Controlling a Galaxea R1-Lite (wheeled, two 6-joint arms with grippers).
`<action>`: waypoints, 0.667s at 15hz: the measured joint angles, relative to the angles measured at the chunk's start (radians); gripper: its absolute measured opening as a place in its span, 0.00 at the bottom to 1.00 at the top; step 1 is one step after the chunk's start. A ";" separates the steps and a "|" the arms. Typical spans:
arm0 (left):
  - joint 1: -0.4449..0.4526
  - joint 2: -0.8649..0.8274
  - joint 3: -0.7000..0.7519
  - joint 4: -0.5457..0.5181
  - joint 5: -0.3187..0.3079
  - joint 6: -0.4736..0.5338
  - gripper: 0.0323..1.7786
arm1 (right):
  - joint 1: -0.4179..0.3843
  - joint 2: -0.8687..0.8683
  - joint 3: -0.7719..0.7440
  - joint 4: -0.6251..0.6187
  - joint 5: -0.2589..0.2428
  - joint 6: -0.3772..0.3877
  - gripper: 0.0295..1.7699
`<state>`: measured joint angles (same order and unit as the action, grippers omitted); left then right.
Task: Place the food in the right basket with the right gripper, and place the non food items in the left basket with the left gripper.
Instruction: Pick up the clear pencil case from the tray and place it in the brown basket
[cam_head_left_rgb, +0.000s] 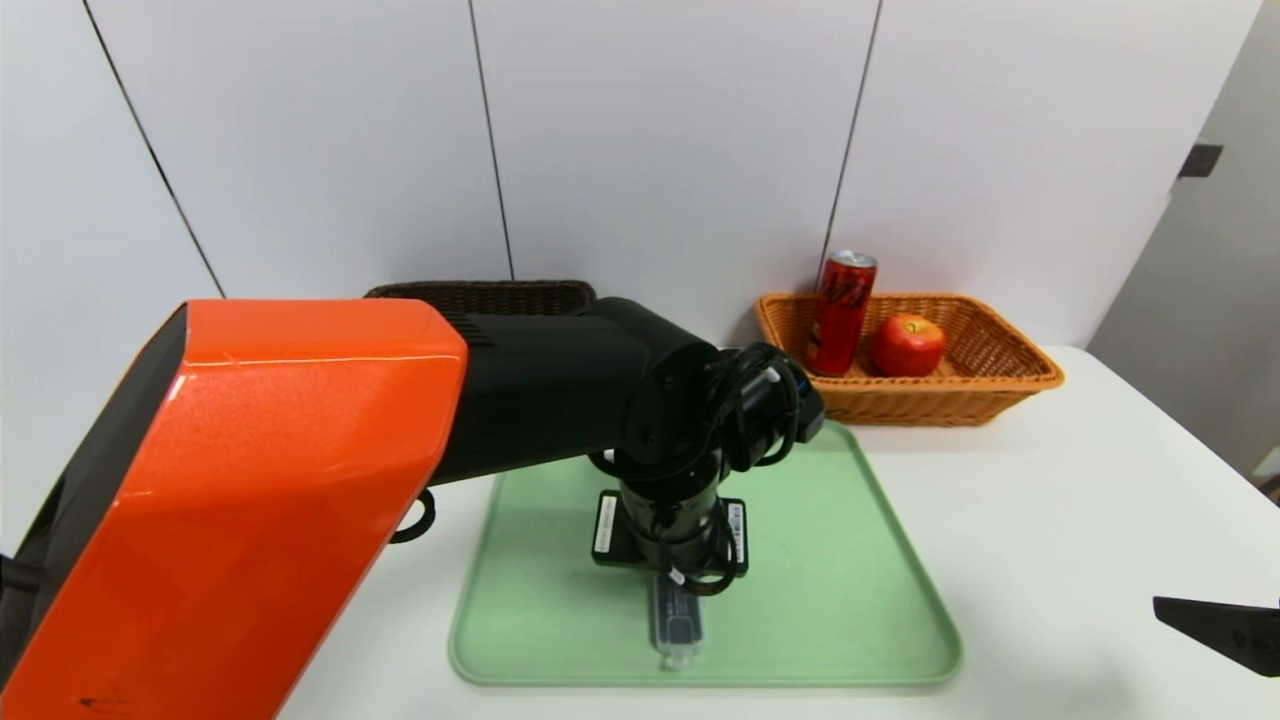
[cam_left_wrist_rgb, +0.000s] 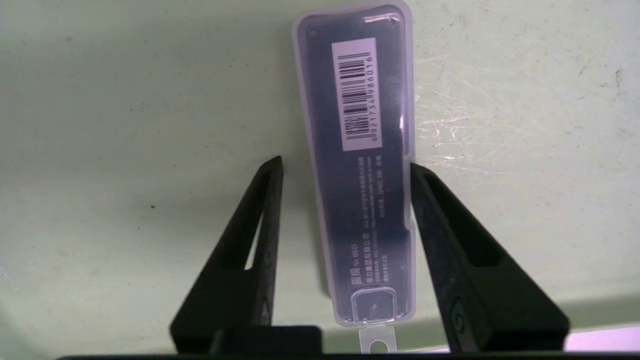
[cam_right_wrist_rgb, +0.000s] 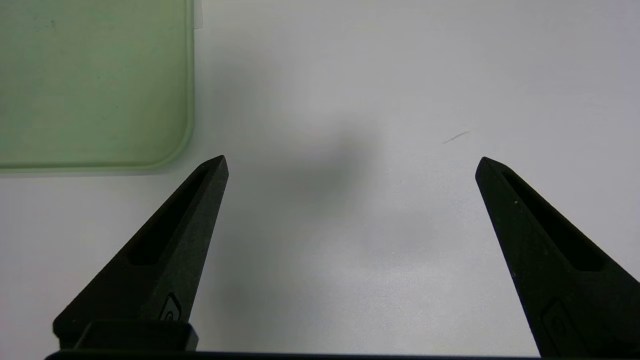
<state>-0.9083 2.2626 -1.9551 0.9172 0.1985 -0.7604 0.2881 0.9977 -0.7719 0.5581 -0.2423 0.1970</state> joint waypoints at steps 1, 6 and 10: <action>0.000 0.000 0.000 0.000 -0.001 -0.001 0.31 | 0.000 -0.003 0.000 0.000 0.000 -0.001 0.97; -0.002 -0.009 0.000 -0.001 -0.004 -0.004 0.30 | 0.000 -0.018 0.000 0.000 0.001 0.000 0.97; -0.001 -0.059 0.000 -0.037 -0.004 0.000 0.30 | 0.000 -0.023 0.000 0.000 0.003 0.000 0.97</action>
<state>-0.9096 2.2034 -1.9551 0.8802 0.1947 -0.7600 0.2881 0.9745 -0.7715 0.5581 -0.2396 0.1966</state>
